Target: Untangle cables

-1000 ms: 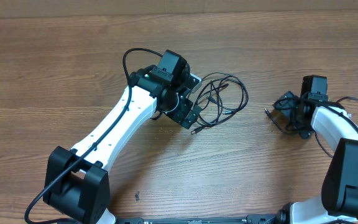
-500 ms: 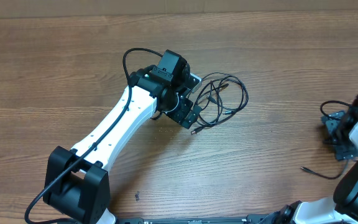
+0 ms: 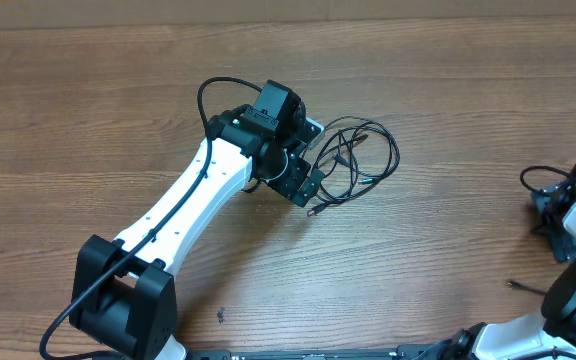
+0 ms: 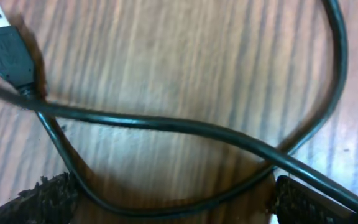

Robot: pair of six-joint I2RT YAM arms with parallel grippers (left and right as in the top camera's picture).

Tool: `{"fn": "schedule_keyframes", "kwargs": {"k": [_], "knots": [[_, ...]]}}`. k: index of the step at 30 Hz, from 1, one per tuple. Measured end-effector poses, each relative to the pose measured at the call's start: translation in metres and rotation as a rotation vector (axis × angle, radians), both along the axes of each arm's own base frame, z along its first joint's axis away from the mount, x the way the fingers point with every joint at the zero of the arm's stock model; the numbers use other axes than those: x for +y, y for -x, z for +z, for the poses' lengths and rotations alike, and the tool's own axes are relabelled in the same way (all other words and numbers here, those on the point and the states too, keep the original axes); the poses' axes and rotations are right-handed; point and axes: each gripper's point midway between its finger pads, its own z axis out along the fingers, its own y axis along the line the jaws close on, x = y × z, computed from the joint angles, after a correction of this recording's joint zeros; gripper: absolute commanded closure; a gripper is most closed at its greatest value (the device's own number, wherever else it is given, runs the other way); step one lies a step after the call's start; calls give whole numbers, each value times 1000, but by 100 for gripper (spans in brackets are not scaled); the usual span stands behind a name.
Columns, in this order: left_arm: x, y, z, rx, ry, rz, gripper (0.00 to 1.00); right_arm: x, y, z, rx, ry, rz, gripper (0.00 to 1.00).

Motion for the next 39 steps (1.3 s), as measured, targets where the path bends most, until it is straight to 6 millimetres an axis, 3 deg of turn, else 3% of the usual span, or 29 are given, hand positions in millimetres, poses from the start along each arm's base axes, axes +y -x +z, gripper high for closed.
{"fn": "schedule_keyframes", "kwargs": {"k": [6,13,18,30,39], "knots": [[0,0,0,1,0,0,1,-25,30,0,7,1,-113,0],[-2,-3,1,-13,7,0,0,-62,81,-1,-20,-12,-295,0],[-4,-7,3,-32,18,0,0,-76,96,2,-79,-24,-359,0],[-8,-12,5,-51,38,-3,0,-74,92,3,-116,-74,-300,1],[-9,-11,5,-50,40,-4,1,-20,23,4,-134,-190,59,1]]}}
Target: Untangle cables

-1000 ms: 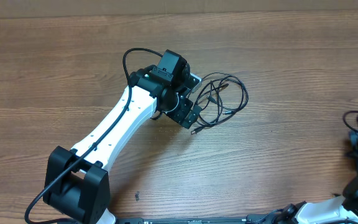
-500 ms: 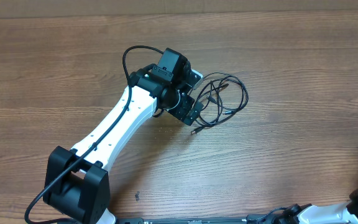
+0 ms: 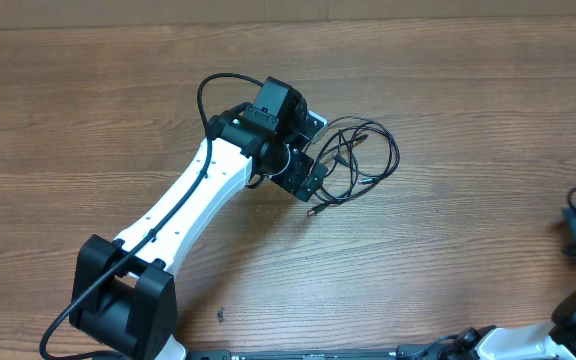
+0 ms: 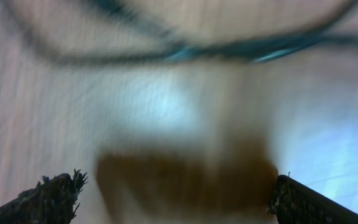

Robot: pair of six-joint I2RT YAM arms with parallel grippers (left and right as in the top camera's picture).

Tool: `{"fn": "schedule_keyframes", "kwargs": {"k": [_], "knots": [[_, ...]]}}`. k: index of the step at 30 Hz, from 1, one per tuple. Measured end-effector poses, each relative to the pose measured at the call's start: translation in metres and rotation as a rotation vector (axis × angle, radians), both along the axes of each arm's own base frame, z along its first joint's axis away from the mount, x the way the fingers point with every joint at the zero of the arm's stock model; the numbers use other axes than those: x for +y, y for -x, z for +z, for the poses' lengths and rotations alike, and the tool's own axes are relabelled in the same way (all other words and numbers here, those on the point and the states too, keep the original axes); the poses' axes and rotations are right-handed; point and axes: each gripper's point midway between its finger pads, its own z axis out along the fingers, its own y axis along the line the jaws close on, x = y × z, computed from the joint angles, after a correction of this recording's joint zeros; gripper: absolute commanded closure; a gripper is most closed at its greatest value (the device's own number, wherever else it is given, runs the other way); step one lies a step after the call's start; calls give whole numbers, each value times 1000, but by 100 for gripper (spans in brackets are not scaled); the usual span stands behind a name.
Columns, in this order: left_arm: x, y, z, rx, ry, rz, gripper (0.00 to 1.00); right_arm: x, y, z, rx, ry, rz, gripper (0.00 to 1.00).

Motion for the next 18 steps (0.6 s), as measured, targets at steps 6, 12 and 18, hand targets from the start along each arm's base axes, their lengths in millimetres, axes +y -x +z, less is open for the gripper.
{"fn": "schedule_keyframes", "kwargs": {"k": [6,12,18], "knots": [[0,0,0,0,0,0,0,60,-54,2,-26,-36,244,2],[0,0,0,0,0,1,0,125,-95,6,-71,-97,453,2],[21,-13,-3,1,-43,142,0,212,-108,10,-49,-213,683,2]]}}
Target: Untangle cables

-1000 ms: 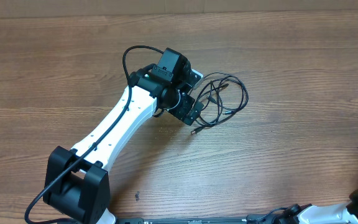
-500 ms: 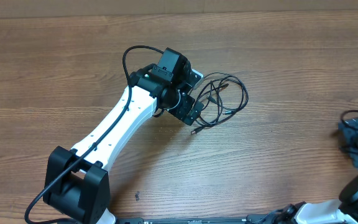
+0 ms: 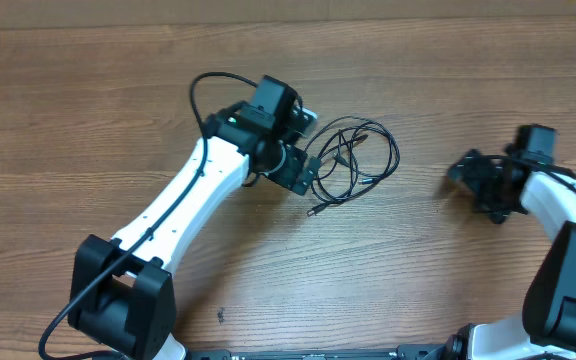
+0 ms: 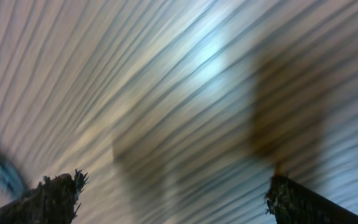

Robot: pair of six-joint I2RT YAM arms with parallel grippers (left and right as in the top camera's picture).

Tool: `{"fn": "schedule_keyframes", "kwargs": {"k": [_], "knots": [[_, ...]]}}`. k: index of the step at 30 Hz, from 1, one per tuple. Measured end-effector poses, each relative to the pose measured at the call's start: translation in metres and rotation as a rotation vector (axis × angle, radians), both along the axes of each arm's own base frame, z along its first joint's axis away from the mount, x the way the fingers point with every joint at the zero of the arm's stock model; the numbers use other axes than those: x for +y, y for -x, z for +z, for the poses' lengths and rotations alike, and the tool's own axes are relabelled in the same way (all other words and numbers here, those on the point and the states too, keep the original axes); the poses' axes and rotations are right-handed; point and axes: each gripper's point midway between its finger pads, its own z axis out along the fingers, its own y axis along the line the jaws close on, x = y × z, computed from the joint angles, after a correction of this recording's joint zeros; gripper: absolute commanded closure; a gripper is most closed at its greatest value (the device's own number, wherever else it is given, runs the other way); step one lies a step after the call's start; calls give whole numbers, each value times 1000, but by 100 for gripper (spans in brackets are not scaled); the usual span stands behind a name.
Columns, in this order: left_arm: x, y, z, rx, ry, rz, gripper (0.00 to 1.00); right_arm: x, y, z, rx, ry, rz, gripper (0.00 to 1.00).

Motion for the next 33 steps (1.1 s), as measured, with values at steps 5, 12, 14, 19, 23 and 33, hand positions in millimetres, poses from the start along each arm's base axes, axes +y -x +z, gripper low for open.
{"fn": "schedule_keyframes", "kwargs": {"k": [5,12,14,19,23,33], "knots": [[57,-28,-1,4,-19,208,0,57,11,8,45,-57,142,0],[135,-50,-2,4,-37,410,0,117,0,77,-106,-66,303,0],[146,-52,-2,5,-37,436,1,133,0,93,-136,-72,345,0],[157,-54,-2,3,-40,462,0,187,-1,128,-215,-108,475,0],[156,-54,-2,3,-40,461,0,232,9,137,-244,-153,573,0],[156,-54,-2,3,-40,461,0,254,1,137,-298,-115,591,0]]}}
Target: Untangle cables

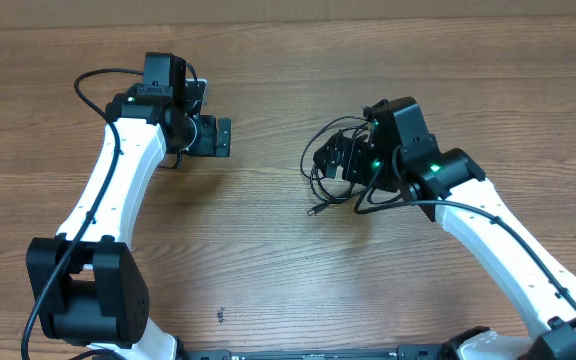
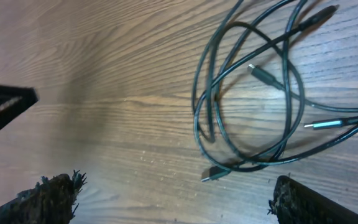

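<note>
A tangle of thin black cables [image 2: 253,106] lies looped on the wooden table [image 1: 268,260], several plug ends showing, one plug [image 2: 211,176] nearest the camera. In the overhead view the tangle [image 1: 320,192] sits at centre right, partly hidden under my right gripper [image 1: 340,158]. The right gripper [image 2: 176,196] hovers above the tangle, open, its fingertips [image 2: 58,193] wide apart with nothing between them. My left gripper [image 1: 213,137] is at the upper left, well away from the cables; its jaw state is unclear.
Part of another black cable shows at the table's far right edge. The left gripper's dark tip [image 2: 2,106] reaches into the right wrist view from the left. The table's far edge [image 1: 288,22] runs along the top.
The left gripper was at the tangle's left side and is now far off to the upper left. The right gripper was over bare wood to the right and is now above the tangle.
The left gripper stood at the tangle while the right hung over a separate USB cable at the far right. The right arm was then almost out of view, then over bare table nearer the centre. Now it hovers over the tangle and the left has withdrawn.
</note>
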Robot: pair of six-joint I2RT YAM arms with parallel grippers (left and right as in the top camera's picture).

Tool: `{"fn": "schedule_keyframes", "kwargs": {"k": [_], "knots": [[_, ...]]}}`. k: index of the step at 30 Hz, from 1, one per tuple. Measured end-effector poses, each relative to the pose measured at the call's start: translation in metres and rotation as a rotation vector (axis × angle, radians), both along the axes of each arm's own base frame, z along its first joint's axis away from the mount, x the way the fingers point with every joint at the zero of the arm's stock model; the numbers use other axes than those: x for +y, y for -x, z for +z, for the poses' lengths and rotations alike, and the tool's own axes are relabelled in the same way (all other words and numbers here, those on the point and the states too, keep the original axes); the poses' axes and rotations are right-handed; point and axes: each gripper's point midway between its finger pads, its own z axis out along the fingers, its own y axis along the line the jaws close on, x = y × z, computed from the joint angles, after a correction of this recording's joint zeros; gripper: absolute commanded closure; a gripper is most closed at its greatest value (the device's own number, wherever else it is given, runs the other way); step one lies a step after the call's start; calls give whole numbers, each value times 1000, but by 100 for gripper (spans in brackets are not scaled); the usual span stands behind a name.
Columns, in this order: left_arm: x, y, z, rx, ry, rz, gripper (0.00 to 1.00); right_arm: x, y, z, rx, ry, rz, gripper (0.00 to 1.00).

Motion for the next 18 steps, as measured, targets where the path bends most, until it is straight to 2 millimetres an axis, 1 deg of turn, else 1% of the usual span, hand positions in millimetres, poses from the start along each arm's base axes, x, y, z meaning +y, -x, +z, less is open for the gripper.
{"fn": "schedule_keyframes", "kwargs": {"k": [5,6,8,10,11,12,14,16,17,18], "knots": [[0,0,0,0,0,0,1,0,-10,-24,32,30,-19,0],[0,0,0,0,0,0,1,0,-11,-28,37,37,-21,4],[0,0,0,0,0,0,1,-2,-16,-40,49,65,-36,15],[0,0,0,0,0,0,0,-2,-22,-47,47,73,-48,23],[0,0,0,0,0,0,0,-2,-26,-51,39,78,-51,32],[0,0,0,0,0,0,0,-2,-29,-55,39,82,-52,35],[0,0,0,0,0,0,0,-2,-31,-60,43,87,-58,47],[0,0,0,0,0,0,1,-1,-33,-65,47,92,-56,76],[0,0,0,0,0,0,0,-1,-34,-70,52,98,-52,96],[0,0,0,0,0,0,0,-1,-34,-74,62,100,-58,96]]}}
